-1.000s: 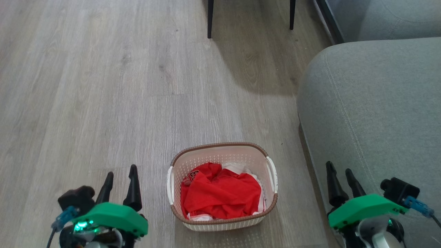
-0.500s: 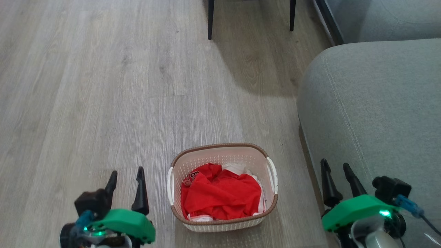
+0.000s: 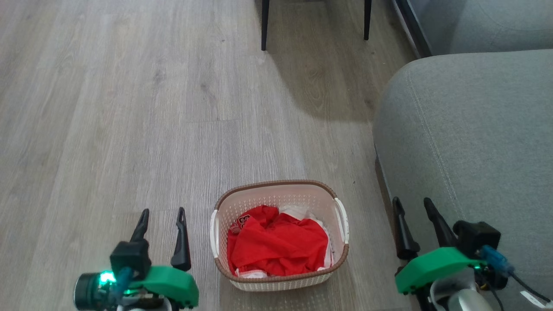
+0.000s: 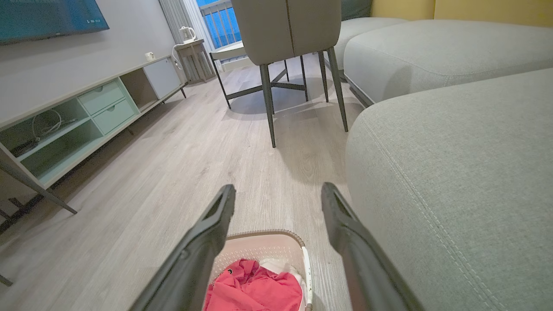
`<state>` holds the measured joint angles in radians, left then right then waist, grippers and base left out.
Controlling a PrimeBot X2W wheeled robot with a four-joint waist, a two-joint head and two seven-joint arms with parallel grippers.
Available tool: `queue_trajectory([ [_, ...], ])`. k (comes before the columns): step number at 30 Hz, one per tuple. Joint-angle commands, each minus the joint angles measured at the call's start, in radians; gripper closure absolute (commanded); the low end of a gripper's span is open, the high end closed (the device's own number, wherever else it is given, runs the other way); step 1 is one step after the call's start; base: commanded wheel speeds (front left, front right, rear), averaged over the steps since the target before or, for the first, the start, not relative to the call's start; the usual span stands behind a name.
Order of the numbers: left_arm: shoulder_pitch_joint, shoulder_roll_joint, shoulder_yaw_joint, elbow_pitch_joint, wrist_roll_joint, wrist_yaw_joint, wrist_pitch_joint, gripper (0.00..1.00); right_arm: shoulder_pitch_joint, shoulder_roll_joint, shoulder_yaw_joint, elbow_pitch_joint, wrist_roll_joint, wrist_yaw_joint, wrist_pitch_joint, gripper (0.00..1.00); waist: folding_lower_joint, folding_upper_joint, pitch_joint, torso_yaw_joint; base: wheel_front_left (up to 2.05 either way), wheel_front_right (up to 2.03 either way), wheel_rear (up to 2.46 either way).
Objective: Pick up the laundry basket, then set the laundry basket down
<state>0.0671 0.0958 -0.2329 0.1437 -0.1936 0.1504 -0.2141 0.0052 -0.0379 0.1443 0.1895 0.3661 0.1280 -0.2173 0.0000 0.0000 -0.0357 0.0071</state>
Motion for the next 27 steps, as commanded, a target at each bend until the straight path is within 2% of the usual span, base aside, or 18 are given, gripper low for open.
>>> queue_trajectory([
  [1,-0.021,0.014,0.021,-0.031,0.035,0.01,-0.02,0.0,-0.028,-0.011,0.03,-0.04,-0.033,0.002,-0.016,0.0,0.0,0.0,0.0,0.0,0.0,0.0,0.0],
  [11,-0.013,0.008,0.011,-0.032,0.152,0.018,-0.048,0.0,-0.027,-0.012,0.053,-0.047,-0.141,0.003,-0.044,0.0,0.0,0.0,0.004,-0.003,0.0,0.0,0.0],
  [27,-0.018,-0.006,0.022,-0.022,0.158,0.001,-0.048,0.0,-0.029,-0.012,0.045,-0.045,-0.144,0.003,-0.044,0.0,0.0,0.0,0.018,0.002,0.0,0.0,0.0],
])
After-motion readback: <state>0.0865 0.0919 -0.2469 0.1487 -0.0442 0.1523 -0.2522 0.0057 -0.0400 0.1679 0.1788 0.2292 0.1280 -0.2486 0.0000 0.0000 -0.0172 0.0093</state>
